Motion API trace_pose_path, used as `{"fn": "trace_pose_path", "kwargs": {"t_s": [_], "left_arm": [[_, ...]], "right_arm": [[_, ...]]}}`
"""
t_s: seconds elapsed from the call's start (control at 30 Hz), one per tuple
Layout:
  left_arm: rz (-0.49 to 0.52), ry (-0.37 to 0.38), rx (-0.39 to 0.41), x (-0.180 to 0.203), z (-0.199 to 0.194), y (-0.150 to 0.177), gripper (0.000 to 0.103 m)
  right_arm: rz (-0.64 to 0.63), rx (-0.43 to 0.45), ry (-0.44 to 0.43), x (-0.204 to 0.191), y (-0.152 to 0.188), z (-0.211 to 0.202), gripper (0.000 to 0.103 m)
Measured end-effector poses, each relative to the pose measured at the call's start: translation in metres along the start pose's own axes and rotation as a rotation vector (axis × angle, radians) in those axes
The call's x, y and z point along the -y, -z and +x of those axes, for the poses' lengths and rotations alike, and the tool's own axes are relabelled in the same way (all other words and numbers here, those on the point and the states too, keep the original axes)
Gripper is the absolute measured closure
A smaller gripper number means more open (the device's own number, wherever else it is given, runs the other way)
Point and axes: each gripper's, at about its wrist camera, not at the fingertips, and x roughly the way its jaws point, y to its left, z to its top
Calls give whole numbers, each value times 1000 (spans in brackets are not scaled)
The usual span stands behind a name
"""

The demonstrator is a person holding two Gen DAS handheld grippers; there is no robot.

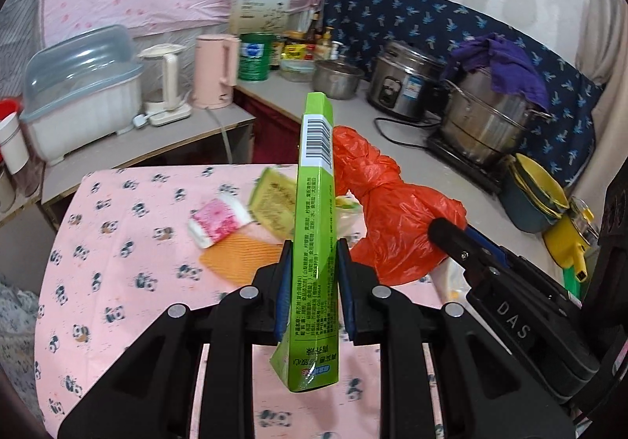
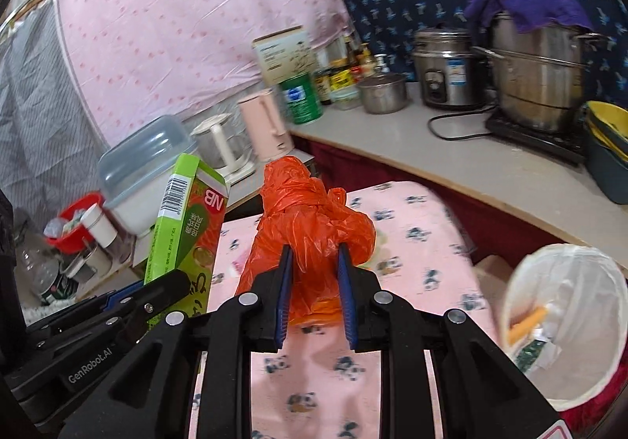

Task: Collect trash
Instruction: 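Carry the red bag with the right gripper while the left carries the box, releasing both into the bin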

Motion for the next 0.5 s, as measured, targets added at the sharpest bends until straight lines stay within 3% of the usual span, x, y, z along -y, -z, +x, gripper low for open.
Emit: {"fn": "trace_pose_path", "kwargs": {"t_s": [0.5], "left_arm": [[174,165,-89,142,39,21,83]], "right_arm": [[176,62,202,146,16,-74,82]]}}
